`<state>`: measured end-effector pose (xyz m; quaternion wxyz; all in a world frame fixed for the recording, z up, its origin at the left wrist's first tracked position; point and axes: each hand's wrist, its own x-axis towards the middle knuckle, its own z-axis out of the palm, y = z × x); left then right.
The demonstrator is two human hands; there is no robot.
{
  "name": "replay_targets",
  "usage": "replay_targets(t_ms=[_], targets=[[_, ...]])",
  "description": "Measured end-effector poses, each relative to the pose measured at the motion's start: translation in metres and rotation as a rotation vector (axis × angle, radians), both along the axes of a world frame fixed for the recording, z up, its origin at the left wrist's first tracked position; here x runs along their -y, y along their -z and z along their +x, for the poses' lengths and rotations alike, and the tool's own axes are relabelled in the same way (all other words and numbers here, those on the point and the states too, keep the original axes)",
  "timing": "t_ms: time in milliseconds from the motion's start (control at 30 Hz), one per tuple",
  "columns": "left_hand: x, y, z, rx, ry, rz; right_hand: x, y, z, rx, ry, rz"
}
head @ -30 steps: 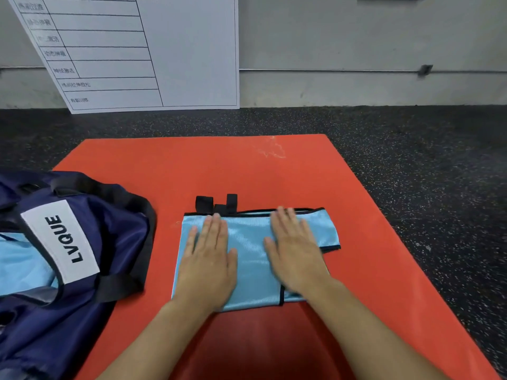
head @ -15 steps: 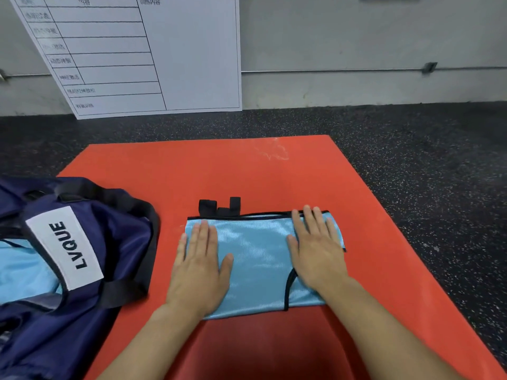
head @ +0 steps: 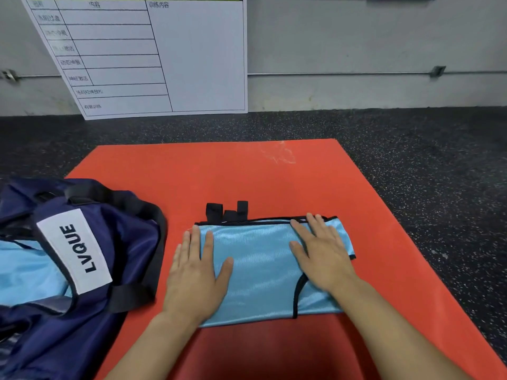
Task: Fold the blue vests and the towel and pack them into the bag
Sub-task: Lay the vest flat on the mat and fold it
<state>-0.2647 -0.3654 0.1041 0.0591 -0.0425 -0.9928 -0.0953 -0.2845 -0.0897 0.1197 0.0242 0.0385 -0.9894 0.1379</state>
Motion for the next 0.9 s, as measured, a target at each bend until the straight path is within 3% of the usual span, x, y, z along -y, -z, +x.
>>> replay_targets(t_ms=[100, 233, 400, 600, 900], targets=[[-0.004, -0.005, 0.006, 0.025, 0.044, 0.016, 0.009, -0.006, -0.011, -0.076, -0.182, -0.136], [-0.004, -0.012, 0.008, 0.058, 0.055, -0.005, 0.045, -0.002, -0.019, 0.040, -0.308, -0.208], [-0.001, -0.013, 0.010, 0.027, 0.033, -0.061, 0.039, -0.001, -0.021, 0.070, -0.215, -0.043], [-0.011, -0.023, 0.016, 0.027, 0.098, -0.020, 0.011, -0.005, -0.023, 0.084, 0.144, 0.038], [-0.008, -0.033, 0.023, 0.073, 0.119, 0.101, 0.006, -0.016, -0.017, 0.070, 0.100, -0.078]])
